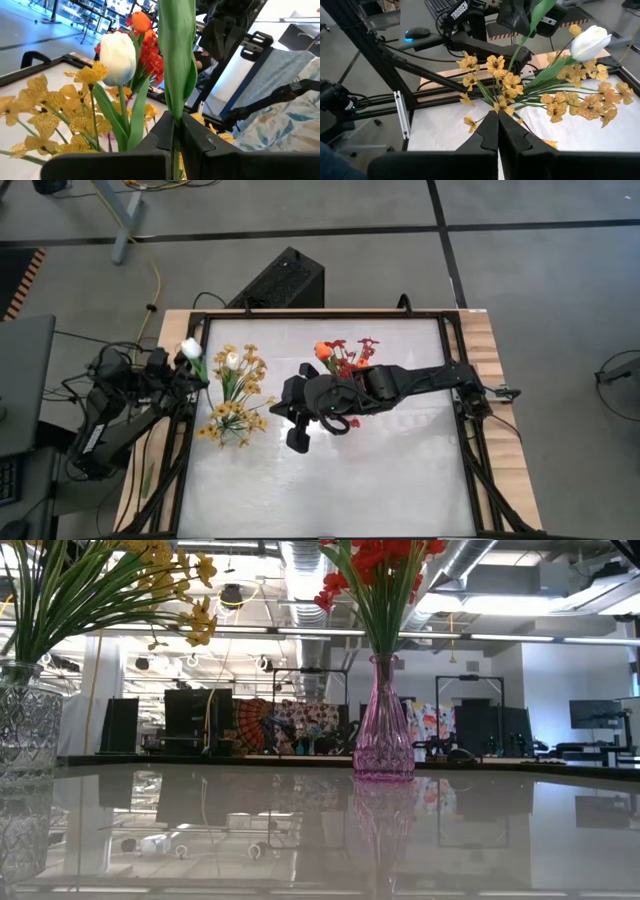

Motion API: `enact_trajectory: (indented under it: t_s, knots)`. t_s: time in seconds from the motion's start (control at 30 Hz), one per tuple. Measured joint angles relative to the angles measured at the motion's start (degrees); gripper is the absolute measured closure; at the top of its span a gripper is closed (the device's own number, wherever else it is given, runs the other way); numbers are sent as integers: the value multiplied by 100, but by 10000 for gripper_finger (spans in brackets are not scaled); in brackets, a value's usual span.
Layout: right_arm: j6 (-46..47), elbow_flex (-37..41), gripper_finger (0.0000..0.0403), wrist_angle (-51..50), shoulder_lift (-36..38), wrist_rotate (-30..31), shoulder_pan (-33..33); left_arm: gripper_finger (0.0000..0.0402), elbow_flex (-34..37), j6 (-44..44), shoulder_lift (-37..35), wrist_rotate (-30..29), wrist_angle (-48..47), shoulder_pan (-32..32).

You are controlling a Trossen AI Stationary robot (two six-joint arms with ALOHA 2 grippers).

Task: Sort flowers into vase by color
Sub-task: Put the white flower into the transparent vase

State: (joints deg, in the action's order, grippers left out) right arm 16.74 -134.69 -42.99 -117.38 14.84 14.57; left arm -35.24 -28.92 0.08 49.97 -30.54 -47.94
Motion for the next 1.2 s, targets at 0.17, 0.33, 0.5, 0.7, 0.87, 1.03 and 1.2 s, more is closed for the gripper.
enact_trajectory:
  t_s: [0.17, 0.33, 0.5, 0.7, 0.87, 1.03, 1.2]
  knots:
    - [-38, 0, 376, 3, 2, -1, -13, 401, 0, 17, 0, -54, 28, 0]
    - [-62, 0, 376, 8, 2, -3, -33, 401, 0, 16, 2, -98, 28, 0]
    - [-71, 0, 376, 21, 2, -78, -76, 401, 0, -58, 2, -176, 100, 0]
    - [-75, 0, 376, 21, 2, -188, -149, 401, 69, -357, 2, -130, 533, 0]
    - [-75, 0, 376, 23, 2, -351, -245, 401, 403, -475, 7, -50, 760, 7]
    - [-72, 0, 376, 23, 2, -468, -284, 401, 551, -673, 4, 239, 1289, 7]
    - [107, 0, 376, 23, 2, -475, -279, 401, 549, -764, 7, 625, 1871, 7]
